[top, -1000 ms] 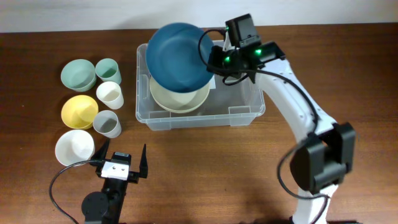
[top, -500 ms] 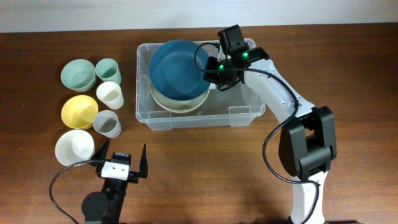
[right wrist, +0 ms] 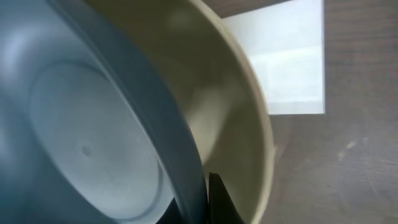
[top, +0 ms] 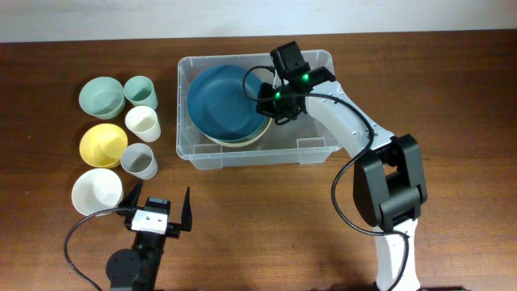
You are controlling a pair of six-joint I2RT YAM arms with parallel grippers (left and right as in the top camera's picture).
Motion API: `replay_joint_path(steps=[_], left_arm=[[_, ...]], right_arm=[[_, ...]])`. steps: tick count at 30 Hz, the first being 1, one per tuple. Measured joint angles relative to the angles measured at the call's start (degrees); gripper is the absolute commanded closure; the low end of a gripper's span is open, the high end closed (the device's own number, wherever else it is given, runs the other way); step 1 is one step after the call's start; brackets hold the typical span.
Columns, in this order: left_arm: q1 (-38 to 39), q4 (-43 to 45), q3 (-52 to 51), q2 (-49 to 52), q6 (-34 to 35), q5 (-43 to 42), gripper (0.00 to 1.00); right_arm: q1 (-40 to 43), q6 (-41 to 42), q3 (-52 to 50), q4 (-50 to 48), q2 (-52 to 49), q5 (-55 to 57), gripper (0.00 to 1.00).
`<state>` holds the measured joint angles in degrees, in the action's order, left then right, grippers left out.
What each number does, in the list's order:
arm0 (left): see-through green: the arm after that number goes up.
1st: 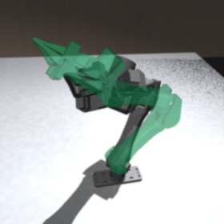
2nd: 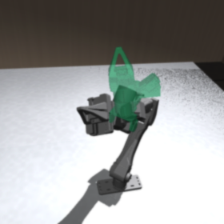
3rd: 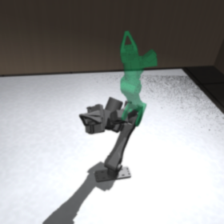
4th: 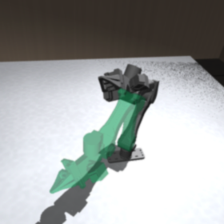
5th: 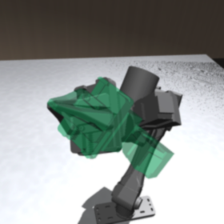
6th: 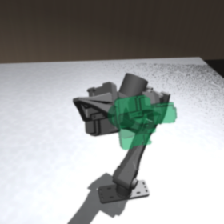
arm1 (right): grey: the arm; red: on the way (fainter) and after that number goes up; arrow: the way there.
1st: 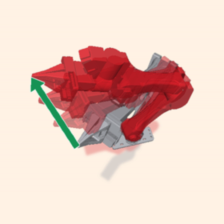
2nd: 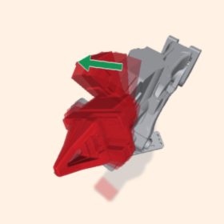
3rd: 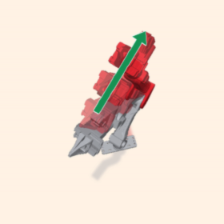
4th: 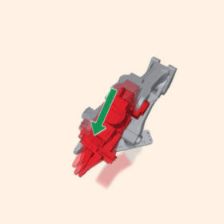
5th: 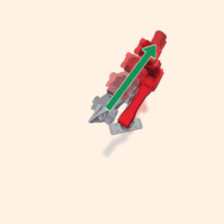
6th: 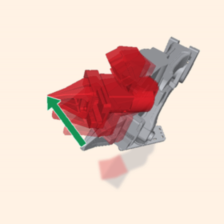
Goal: Pack container
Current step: 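Lower the dark blue bowl onto the cream bowls, open right gripper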
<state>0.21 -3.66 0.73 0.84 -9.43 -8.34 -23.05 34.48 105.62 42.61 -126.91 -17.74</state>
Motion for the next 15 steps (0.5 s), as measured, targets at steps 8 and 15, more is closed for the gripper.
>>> replay_joint_path(steps=[8, 15], left_arm=[[0.0, 0.0, 0.0, 0.0, 0.0, 0.0, 0.0], [0.0, 0.0, 0.0, 0.0, 0.0, 0.0, 0.0]], right_arm=[[0.0, 0.0, 0.0, 1.7, 0.0, 3.6, 0.96], [0.0, 0.1, 0.0, 1.6, 0.0, 4.0, 0.75]])
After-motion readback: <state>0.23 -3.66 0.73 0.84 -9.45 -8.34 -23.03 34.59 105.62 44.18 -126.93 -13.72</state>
